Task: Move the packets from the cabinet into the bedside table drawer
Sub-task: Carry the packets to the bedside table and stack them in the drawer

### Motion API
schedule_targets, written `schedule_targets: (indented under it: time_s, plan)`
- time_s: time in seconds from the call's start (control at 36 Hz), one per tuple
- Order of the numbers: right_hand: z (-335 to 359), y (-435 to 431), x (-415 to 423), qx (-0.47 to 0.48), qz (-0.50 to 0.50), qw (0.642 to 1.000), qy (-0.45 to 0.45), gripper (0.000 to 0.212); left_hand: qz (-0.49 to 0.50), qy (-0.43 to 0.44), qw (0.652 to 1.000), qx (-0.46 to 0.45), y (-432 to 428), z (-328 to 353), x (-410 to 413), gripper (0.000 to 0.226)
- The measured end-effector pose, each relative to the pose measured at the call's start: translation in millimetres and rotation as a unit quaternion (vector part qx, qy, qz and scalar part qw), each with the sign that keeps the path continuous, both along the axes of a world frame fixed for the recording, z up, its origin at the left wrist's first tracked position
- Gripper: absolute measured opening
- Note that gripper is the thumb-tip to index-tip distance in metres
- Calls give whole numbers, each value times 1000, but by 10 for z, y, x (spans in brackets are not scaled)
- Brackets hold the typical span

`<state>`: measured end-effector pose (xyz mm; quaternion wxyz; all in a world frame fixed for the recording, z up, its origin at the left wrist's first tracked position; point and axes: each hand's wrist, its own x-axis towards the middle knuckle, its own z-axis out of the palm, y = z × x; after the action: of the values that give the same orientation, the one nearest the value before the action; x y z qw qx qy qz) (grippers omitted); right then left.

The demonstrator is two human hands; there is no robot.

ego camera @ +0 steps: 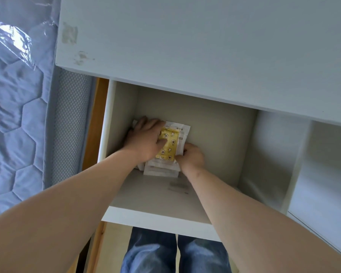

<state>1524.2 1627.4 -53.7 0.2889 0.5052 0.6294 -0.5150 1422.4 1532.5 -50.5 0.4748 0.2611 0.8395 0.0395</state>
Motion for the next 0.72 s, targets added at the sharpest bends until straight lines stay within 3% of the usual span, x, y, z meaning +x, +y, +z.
schedule_targets:
  time_s: [0.08, 0.25, 0.42, 0.53, 0.72]
  plan:
    - [0, 10, 18, -11, 11, 1000, 6, 16, -52, 14, 998, -14, -8, -10, 2, 61]
    - [42, 53, 88, 21, -70, 997, 20, 19, -120, 15, 992, -15, -1, 30, 77, 59]
    - [36, 73, 176, -22, 33, 999, -36, 5, -183, -6, 983, -32, 4, 17, 146, 69]
    - [-3, 58, 189, 4, 63, 997, -50, 22, -179, 47, 981, -50, -39, 4, 182, 82]
    - [-32, -23, 142, 8, 40, 999, -19, 25, -162, 93, 981, -54, -92, 2, 178, 89]
